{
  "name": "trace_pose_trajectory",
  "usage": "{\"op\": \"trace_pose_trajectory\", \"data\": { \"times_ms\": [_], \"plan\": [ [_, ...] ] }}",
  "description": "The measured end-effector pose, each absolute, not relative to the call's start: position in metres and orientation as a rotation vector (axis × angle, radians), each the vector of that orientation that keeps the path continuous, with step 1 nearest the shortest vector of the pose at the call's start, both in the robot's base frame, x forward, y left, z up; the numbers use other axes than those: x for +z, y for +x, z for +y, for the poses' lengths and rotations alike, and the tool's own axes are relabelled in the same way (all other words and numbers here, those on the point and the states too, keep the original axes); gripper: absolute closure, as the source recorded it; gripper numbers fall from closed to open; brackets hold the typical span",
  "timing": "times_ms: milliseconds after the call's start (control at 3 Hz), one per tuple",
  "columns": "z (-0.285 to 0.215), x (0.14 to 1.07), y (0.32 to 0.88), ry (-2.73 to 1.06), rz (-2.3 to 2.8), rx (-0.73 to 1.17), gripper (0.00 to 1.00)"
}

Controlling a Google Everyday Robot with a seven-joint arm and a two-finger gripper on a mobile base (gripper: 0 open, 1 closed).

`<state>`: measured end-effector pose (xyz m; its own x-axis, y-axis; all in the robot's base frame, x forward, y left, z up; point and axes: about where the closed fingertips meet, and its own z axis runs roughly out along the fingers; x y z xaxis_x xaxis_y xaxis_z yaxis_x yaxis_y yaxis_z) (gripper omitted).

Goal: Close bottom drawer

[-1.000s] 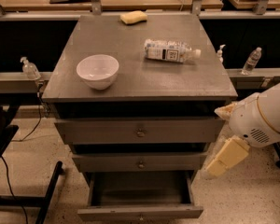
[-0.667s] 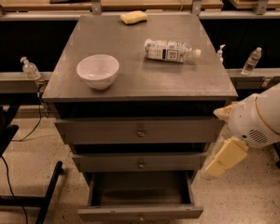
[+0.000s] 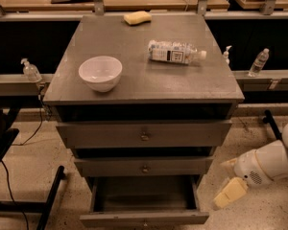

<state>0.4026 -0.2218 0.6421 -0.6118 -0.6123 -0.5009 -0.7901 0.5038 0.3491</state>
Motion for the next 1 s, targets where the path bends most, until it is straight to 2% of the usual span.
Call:
{"op": "trace_pose_trajectory", "data": {
  "times_ms": [667,1000],
  "plan": [
    [-0.222,0.498,0.344,-1.027,2.331,1.25,0.0],
    [-0.212,0.465,0.325,-1.049,2.307,1.345,0.0]
  ]
}}
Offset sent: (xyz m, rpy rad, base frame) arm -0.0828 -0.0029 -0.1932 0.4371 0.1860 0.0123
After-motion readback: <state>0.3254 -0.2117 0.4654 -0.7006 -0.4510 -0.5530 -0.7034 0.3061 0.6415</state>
